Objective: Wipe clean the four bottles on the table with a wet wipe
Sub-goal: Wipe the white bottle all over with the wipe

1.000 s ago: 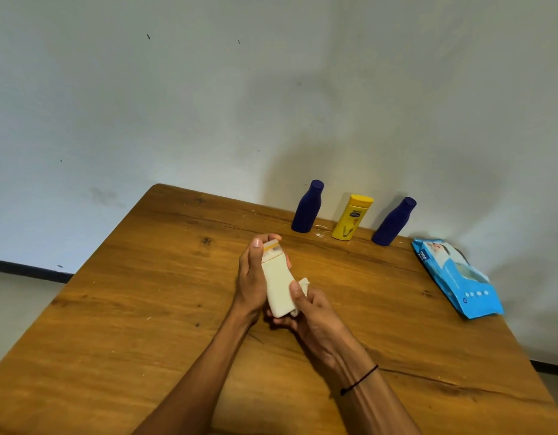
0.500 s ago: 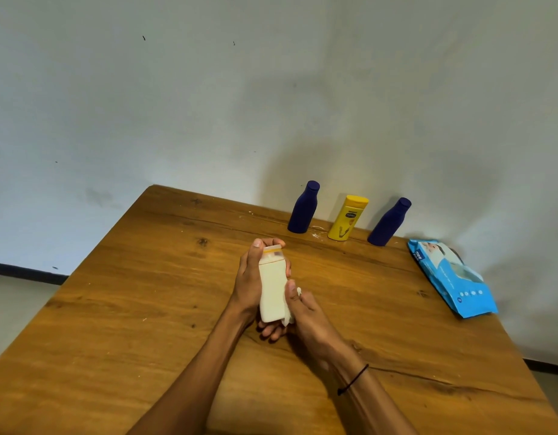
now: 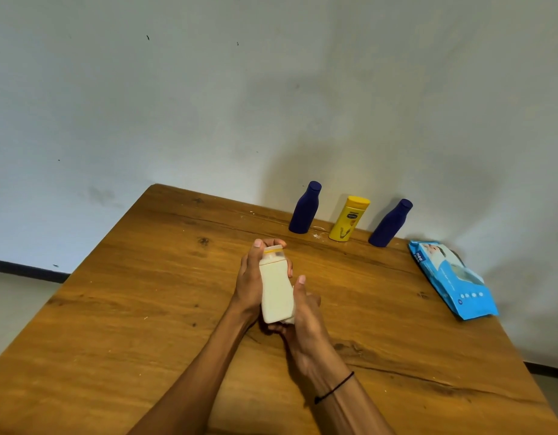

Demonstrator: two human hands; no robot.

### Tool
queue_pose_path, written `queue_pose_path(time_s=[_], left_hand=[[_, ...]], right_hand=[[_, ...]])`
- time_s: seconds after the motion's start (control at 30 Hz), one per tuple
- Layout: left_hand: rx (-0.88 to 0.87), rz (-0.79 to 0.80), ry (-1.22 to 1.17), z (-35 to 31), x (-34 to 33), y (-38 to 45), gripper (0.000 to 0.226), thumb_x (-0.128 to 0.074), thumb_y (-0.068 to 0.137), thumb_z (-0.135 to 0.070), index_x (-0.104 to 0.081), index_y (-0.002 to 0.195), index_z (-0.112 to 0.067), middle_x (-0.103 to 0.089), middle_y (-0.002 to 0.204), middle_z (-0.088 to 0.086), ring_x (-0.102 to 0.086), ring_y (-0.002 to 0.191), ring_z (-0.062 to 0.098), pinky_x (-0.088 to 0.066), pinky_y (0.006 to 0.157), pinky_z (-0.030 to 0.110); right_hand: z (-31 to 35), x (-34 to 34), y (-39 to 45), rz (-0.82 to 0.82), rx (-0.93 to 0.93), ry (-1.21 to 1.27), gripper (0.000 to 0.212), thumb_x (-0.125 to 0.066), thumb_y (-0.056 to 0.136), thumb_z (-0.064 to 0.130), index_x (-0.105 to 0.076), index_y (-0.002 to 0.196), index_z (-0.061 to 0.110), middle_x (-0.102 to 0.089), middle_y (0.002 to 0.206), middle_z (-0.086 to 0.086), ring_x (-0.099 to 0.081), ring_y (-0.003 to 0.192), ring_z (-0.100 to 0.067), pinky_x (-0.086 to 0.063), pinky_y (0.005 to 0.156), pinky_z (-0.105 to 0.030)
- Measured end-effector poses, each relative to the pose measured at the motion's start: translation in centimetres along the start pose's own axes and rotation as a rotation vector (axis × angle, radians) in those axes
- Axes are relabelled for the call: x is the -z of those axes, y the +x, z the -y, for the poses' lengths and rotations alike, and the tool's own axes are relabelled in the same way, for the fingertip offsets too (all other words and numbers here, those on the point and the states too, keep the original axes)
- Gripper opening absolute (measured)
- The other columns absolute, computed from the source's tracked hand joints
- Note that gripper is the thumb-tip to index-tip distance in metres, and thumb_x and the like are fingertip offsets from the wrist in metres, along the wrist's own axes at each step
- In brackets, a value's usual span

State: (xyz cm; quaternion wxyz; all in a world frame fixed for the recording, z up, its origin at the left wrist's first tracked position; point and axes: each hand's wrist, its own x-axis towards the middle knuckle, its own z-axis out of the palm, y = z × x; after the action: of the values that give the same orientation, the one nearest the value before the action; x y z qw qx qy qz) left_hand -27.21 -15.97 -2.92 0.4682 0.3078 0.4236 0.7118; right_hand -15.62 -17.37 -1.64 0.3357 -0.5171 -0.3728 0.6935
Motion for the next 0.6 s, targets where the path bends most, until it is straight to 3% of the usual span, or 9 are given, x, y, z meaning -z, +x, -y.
queue_pose_path(time_s=[0.07,0.2,0.3,0.4,0.5,0.6], left_hand=[[-0.003,-0.013,-0.004,0.0,0.0,0.0,0.051,-0.038,0.100,-0.058,-0.061,0.112,-0.014,-0.066,0.075,0.018,-0.063,0.059,0.025,-0.049,0.055,0.029],[-0.004,-0.016,0.008,0.0,0.2,0.0,0.052,-0.036,0.100,-0.058,-0.059,0.115,-0.014,-0.068,0.075,0.016,-0.065,0.060,0.023,-0.051,0.053,0.028],[-0.006,-0.030,0.012,-0.1,0.2,-0.1,0.054,-0.036,0.099,-0.058,-0.059,0.116,-0.013,-0.068,0.075,0.016,-0.065,0.060,0.022,-0.050,0.053,0.027],[-0.005,-0.063,0.002,-0.2,0.3,0.0,0.056,-0.037,0.098,-0.060,-0.060,0.117,-0.012,-0.067,0.076,0.018,-0.064,0.059,0.022,-0.049,0.052,0.027],[0.012,-0.088,-0.039,-0.4,0.7,0.1,0.055,-0.038,0.098,-0.061,-0.060,0.117,-0.013,-0.066,0.076,0.019,-0.062,0.058,0.022,-0.048,0.051,0.027],[0.048,-0.083,-0.081,-0.5,1.0,0.2,0.056,-0.042,0.096,-0.063,-0.060,0.117,-0.014,-0.065,0.077,0.018,-0.062,0.060,0.022,-0.049,0.053,0.028]], right_hand=[[-0.4,-0.3,0.1,-0.123,0.073,-0.032,0.040,-0.052,0.096,0.064,-0.040,0.109,0.027,-0.069,0.114,-0.015,-0.074,0.100,-0.033,-0.063,0.078,-0.057],[-0.9,-0.1,-0.4,-0.241,0.313,-0.095,0.049,-0.056,0.091,0.061,-0.057,0.098,0.013,-0.072,0.099,-0.018,-0.075,0.086,-0.030,-0.059,0.055,-0.042],[-1.0,0.1,-1.0,-0.235,0.373,-0.149,0.053,-0.048,0.091,0.068,-0.067,0.092,0.019,-0.075,0.092,-0.008,-0.073,0.092,-0.031,-0.059,0.071,-0.056],[-1.1,0.7,-1.3,-0.138,0.361,-0.113,0.046,-0.039,0.103,0.051,-0.072,0.101,0.019,-0.080,0.093,-0.002,-0.076,0.092,-0.024,-0.060,0.083,-0.056],[-1.4,1.8,-1.4,0.031,0.365,-0.108,0.028,-0.051,0.107,0.015,-0.076,0.109,0.027,-0.078,0.111,0.006,-0.071,0.111,-0.019,-0.055,0.100,-0.061],[-1.9,3.4,-1.3,0.266,0.306,-0.146,0.051,-0.065,0.090,0.020,-0.066,0.132,0.048,-0.064,0.143,0.003,-0.058,0.135,-0.022,-0.047,0.113,-0.057]])
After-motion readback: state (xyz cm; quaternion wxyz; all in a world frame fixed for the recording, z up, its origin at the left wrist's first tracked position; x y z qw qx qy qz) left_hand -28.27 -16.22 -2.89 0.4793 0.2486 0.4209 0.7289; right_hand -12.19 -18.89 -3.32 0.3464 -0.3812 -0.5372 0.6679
